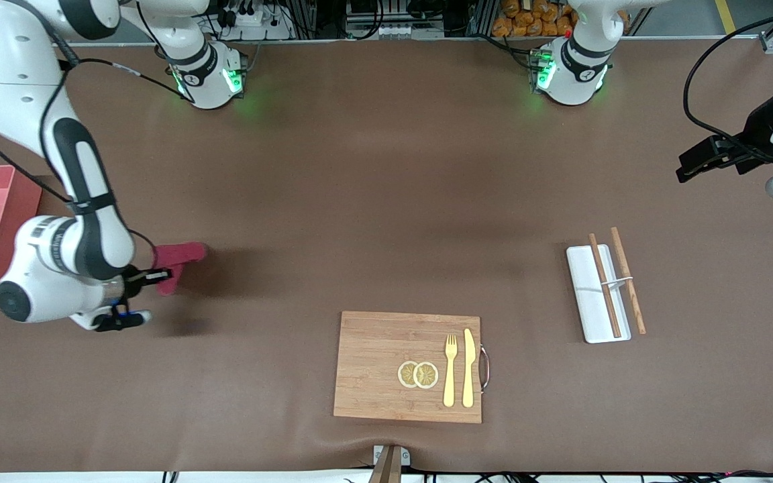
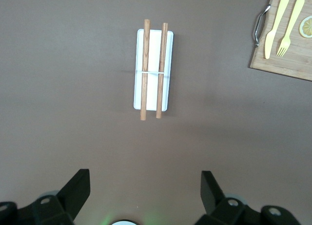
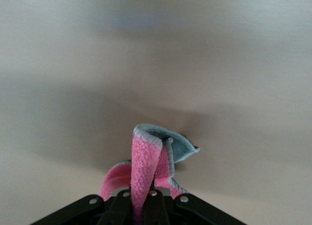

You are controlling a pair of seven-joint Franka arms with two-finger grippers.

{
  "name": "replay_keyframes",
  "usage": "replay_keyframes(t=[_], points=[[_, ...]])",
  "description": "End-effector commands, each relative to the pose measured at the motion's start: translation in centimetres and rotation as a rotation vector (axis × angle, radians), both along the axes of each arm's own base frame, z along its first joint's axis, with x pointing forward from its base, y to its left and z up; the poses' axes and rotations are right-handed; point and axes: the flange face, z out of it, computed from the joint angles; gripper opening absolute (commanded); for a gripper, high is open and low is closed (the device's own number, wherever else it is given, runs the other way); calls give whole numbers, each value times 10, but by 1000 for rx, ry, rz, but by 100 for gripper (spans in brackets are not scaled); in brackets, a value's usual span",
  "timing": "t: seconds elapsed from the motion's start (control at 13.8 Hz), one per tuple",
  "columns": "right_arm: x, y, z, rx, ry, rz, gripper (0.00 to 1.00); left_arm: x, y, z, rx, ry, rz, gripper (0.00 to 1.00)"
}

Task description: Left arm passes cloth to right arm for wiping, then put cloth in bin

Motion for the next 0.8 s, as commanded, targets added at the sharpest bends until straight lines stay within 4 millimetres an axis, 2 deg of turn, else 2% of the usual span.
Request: replay_keyframes(t=[0.0, 0.07, 0.22, 0.36, 0.51, 0.73], points=[[4, 64, 11, 15, -14, -93, 0, -10, 3, 7, -14, -8, -11, 100], [4, 90, 13, 21, -14, -138, 0, -10, 3, 7, -14, -8, -11, 100], [3, 126, 30, 32, -3, -212, 0, -10, 3, 7, -14, -8, -11, 100], [-3, 151, 85, 19, -22, -252, 0, -10, 3, 7, -14, -8, -11, 100], [-9, 144, 137, 25, -34, -246, 0, -10, 3, 7, -14, -6, -11, 100], [-22, 104, 202, -36, -60, -230, 0, -10, 3, 7, -14, -6, -11, 100]])
